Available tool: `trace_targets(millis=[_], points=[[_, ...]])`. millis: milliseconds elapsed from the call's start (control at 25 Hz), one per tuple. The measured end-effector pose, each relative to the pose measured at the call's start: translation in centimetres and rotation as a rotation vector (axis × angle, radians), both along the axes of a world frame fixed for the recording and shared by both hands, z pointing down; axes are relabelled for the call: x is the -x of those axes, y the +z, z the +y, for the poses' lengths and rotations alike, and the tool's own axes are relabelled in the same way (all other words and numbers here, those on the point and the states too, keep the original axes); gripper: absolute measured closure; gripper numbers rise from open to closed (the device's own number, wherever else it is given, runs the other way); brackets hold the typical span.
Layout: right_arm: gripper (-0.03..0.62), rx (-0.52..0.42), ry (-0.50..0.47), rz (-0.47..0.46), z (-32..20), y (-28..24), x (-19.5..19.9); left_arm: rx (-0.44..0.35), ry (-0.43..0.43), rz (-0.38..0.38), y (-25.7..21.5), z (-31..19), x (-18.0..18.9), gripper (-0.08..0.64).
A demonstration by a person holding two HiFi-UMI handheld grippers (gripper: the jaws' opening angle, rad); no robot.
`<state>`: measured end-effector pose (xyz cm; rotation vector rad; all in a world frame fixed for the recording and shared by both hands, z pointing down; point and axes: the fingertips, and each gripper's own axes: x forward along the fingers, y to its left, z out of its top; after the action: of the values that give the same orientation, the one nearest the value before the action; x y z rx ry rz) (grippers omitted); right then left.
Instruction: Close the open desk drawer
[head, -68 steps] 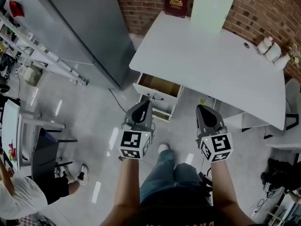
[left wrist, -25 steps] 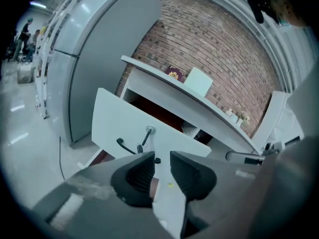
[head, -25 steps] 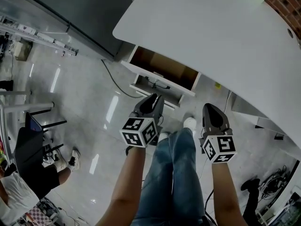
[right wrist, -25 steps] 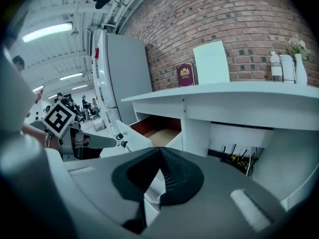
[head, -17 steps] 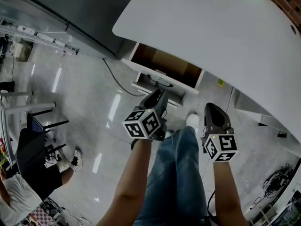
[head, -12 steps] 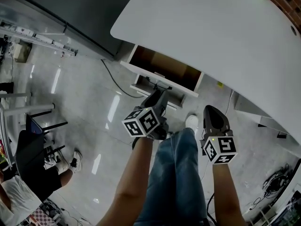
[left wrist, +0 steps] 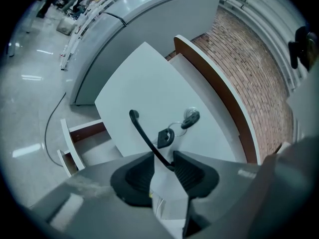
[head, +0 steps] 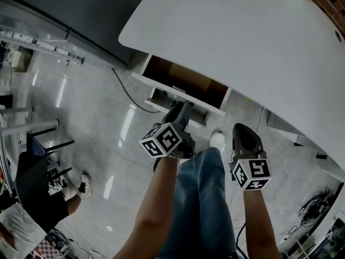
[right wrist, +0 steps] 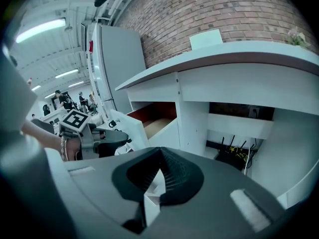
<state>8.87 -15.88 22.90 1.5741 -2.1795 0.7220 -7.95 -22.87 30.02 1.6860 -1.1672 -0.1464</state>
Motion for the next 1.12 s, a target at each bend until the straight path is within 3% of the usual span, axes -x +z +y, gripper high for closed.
trace_targets(millis=[360, 1120], points=[[0.594, 0.013, 0.002, 0.000, -0.4, 0.6, -0.4, -0.039, 0.006, 0.022, 0.0, -0.1, -0.1, 0.433], [0.593, 0.034, -0.005, -0.005, 0.1, 1.4, 0.0, -0.038, 0.019, 0.007, 0.0, -2.0, -1.0, 0.433]])
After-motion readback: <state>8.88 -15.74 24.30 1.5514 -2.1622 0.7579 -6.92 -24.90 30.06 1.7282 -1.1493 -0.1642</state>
